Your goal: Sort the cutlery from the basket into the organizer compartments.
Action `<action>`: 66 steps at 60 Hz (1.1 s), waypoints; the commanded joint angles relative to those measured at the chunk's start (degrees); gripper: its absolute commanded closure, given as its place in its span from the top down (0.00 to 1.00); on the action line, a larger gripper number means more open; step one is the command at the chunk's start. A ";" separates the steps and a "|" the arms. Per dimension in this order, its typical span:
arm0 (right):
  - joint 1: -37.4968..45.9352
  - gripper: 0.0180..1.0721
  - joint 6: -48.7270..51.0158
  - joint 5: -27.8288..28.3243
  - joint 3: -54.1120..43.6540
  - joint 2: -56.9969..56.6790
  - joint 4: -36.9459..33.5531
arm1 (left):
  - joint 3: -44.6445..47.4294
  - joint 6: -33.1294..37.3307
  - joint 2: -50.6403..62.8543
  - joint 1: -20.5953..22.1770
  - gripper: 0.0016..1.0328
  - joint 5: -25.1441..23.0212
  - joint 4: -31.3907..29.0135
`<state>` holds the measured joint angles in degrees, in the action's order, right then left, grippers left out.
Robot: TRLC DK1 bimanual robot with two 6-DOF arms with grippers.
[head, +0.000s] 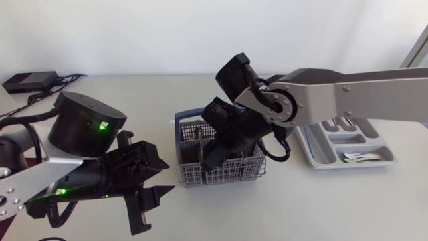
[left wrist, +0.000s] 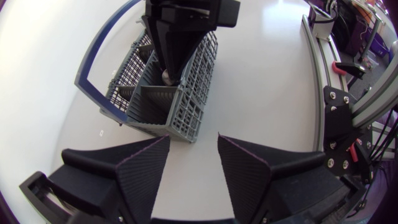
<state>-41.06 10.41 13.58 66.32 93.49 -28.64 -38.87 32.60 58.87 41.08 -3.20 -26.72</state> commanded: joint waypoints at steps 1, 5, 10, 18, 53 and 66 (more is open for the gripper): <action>0.54 0.34 -1.71 -0.49 1.09 1.96 -0.27 | 1.34 0.10 -0.51 -0.04 0.52 -0.67 0.18; 0.45 0.34 -1.63 -0.58 1.09 2.31 -0.36 | 1.17 0.10 -0.42 0.05 0.52 -0.67 0.18; 0.28 0.34 -1.63 -1.37 1.18 3.01 -0.36 | 1.26 0.10 -0.51 0.05 0.52 -0.67 0.18; 0.10 0.24 -1.45 -1.63 1.26 4.15 -0.36 | 1.52 0.01 -0.51 0.23 0.52 -0.67 0.18; 1.95 0.05 -1.63 3.38 1.26 -2.53 -1.50 | 1.43 -0.17 -0.95 0.32 0.52 -0.67 0.18; 6.78 0.05 -2.77 15.68 1.79 -5.16 -2.82 | 1.61 -0.34 -0.95 0.32 0.52 -0.75 0.18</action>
<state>-36.12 9.34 26.59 67.07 89.86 -30.20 -38.85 32.60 58.85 41.10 -3.20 -26.72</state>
